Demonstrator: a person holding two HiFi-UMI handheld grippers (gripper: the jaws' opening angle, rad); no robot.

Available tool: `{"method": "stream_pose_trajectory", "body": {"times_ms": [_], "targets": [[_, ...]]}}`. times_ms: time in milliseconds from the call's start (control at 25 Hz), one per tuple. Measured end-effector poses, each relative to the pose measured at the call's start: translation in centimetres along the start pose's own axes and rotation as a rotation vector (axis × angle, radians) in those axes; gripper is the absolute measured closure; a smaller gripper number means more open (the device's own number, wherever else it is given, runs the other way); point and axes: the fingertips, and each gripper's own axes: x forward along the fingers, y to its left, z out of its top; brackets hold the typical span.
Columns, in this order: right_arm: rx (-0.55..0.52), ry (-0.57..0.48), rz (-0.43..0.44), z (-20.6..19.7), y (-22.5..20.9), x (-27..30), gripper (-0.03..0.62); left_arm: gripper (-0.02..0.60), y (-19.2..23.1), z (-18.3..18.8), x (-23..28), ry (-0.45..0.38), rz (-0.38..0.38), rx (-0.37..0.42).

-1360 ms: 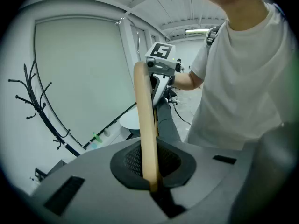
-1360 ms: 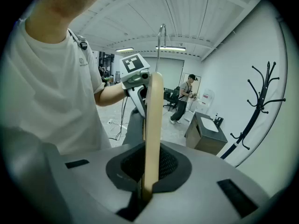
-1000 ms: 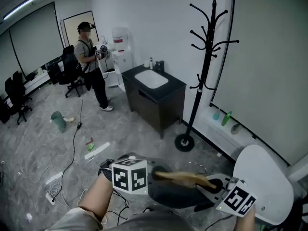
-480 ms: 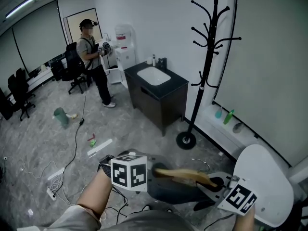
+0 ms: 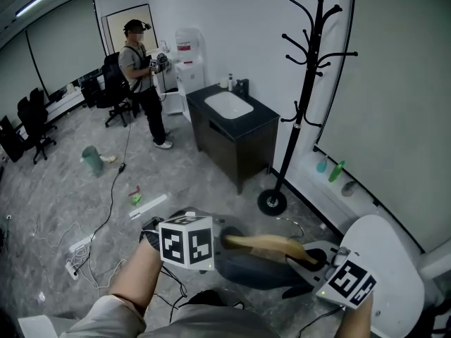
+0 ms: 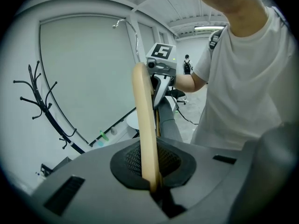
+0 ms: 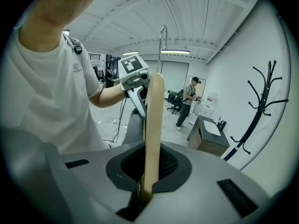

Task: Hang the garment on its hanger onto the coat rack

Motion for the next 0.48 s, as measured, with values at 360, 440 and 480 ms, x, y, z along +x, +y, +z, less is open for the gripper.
{"method": "stream_pose_trajectory", "body": {"times_ms": [360,440,480], "targets": [[-0.009,0.014,-0.004,-0.4,-4.0,0.5,0.579,0.577,4.0,-0.4,0.6,-0.001,-0.007,0.017],[-0.002,0.020,-0.012,-0.5,-5.5,1.2,0.579,0.577,5.5,-1.0,0.9,-0.008,-0.017,0.024],[0.001,0.024,-0.016,-0.6,-6.4,1.6,0.579,0.577,6.5,-1.4,1.0,-0.011,-0.024,0.029]]}}
